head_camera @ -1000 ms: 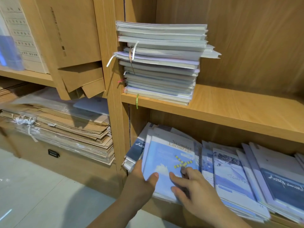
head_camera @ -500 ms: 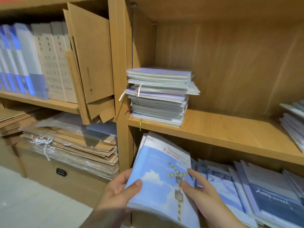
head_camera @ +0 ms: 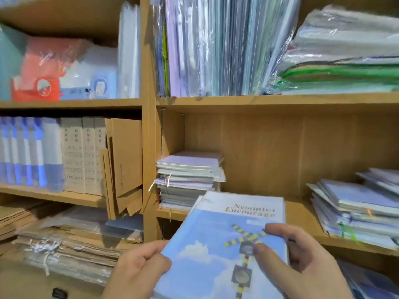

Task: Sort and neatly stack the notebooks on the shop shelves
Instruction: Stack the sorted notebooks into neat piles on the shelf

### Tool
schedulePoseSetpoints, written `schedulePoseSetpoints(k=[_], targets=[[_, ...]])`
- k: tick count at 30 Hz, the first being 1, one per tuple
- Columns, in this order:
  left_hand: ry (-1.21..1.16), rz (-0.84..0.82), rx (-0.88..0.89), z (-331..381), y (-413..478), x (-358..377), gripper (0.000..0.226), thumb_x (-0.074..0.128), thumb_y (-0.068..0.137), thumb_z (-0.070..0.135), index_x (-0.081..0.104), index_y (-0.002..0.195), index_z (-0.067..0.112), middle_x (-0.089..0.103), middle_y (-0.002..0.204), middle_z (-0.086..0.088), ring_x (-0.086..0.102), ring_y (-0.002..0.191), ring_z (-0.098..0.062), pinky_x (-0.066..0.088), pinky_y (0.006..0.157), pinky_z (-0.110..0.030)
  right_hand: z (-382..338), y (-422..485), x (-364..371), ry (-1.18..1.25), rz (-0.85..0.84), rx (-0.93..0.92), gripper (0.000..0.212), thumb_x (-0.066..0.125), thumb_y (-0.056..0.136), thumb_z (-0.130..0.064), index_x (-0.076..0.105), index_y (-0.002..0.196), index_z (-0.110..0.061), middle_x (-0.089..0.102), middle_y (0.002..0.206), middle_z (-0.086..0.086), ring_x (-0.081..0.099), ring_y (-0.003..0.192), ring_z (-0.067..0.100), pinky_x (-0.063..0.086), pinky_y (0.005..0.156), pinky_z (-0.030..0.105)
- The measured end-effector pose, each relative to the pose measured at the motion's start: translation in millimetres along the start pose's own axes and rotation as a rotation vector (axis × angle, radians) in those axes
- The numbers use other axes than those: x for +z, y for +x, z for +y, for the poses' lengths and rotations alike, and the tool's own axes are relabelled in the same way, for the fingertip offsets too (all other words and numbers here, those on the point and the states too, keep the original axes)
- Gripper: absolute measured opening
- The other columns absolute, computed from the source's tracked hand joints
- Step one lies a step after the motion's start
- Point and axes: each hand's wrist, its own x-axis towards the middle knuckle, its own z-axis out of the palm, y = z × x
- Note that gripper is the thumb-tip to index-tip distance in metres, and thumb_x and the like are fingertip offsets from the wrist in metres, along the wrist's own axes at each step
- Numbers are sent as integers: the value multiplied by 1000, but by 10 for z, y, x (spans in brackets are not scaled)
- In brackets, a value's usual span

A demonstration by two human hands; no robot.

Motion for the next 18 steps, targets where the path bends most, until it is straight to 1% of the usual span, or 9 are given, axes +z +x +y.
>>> schedulePoseSetpoints(k=[2,3,6,8,9,10,12,16,18], targets=[[38,9,91,177,55,26,41,60,58,39,80,92,44,79,93,7,73,83,-7,48,74,-30,-126,32,-17,58,81,-85,29,82,78,-3,71,101,-16,78,77,10,63,51,12,48,47,16],[44,28,137,273,114,33,41,59,58,41,80,93,42,79,90,4,72,79,-10,45,71,-31,-185,105,-10,91,104,-122,29,81,80,-3,70,102,-17,78,77,9,61,49,10,47,45,17],[13,101,250,567,450,-4,36,59,68,40,81,95,32,76,83,5,63,70,-12,39,63,-32,-400,498,114,99,102,-192,31,82,83,-15,65,109,-22,78,79,4,65,58,15,52,54,27],[17,137,289,742,749,-70,34,61,73,44,80,98,32,75,85,8,64,72,-9,45,59,-28,-484,899,243,64,81,-184,31,82,85,-19,61,108,-21,70,73,2,58,46,7,43,43,18],[28,157,300,807,919,-109,31,62,78,46,79,100,32,75,87,9,64,75,-10,48,60,-27,-517,1118,326,42,72,-156,32,82,85,-23,60,108,-20,67,76,3,54,43,5,38,40,16],[29,178,308,860,1099,-148,26,63,85,45,77,102,31,75,89,9,64,77,-11,48,61,-26,-552,1335,421,21,52,-114,34,82,85,-27,58,108,-21,67,86,5,56,46,6,38,40,17],[63,209,295,928,1457,-221,25,58,99,41,72,113,26,73,97,5,63,82,-12,47,60,-25,-617,1741,604,-9,-2,-36,38,83,85,-35,58,111,-23,68,106,8,63,62,14,45,48,23],[345,344,273,852,1986,-387,52,52,103,47,55,141,11,62,133,-9,61,111,-25,52,86,-33,-571,2211,781,-87,-171,38,53,83,83,-44,62,124,-17,67,107,7,59,76,23,49,68,36],[530,384,339,706,2063,-484,53,49,103,49,56,141,13,62,134,-7,58,118,-24,49,96,-36,-436,2249,784,-202,-273,1,64,86,75,-56,65,126,-23,67,113,1,64,85,18,54,75,33]])
